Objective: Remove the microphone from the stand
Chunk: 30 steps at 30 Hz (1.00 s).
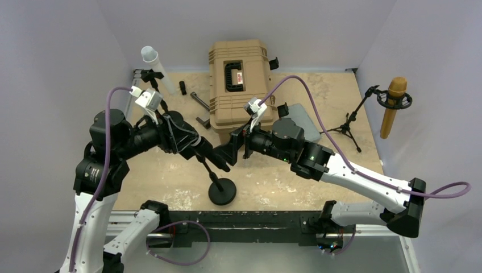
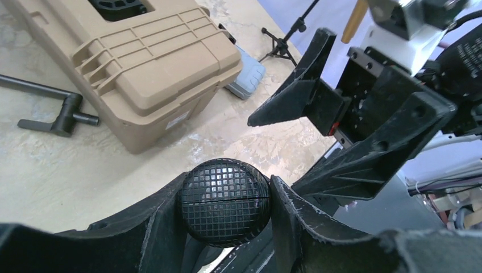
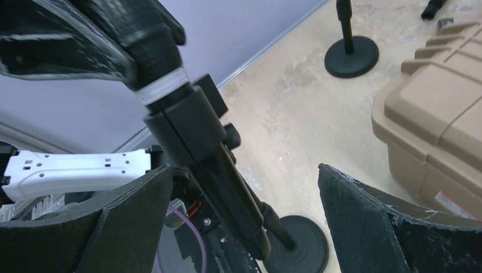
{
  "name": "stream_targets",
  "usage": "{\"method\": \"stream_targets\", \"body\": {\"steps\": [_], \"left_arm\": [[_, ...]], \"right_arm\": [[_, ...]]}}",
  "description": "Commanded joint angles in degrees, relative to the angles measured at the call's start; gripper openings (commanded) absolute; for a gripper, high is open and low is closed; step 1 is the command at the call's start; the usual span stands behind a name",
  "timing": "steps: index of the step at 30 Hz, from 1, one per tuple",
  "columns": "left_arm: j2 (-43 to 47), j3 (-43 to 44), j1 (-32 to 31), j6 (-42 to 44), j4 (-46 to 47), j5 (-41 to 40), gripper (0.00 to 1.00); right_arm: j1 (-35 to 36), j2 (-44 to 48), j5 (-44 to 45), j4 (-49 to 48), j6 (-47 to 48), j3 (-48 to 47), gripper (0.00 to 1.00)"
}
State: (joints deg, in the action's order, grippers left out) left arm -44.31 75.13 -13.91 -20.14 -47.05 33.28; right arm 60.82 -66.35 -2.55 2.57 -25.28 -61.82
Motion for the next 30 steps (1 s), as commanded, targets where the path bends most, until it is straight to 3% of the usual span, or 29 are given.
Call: {"method": "stream_targets", "body": {"steps": [1,6,9,15,24,30], "left_arm": [[-0.1,1.2,0.0,-1.0,5.7,5.4,0.00],[2.0,2.2,-1.8,0.6,12.4,-1.6,0.00],[-0.6,6.0,-2.3,3.6,8.9,-7.0,0.00],[-1.1,4.9,-6.6,6.7,8.2,-16.6,0.00],[-4.1,1.2,-13.2,4.7,6.3,-25.0,0.01],[-5.2,1.9,-13.2,0.1,3.7,-23.7,0.50]], "right_arm": [[0.3,1.0,0.4,2.4,4.0,-4.2,0.97],[0.3,1.5,2.1,2.1,4.5,-5.5,0.98],[0.3,0.9,2.4,2.5,4.6,-6.3,0.98],[0.3,0.0,2.4,2.4,4.1,-5.2,0.98],[0.3,0.1,4.1,0.5,4.9,-3.8,0.98],[0.3,-0.8,6.4,4.3,6.1,-6.8,0.97]]}}
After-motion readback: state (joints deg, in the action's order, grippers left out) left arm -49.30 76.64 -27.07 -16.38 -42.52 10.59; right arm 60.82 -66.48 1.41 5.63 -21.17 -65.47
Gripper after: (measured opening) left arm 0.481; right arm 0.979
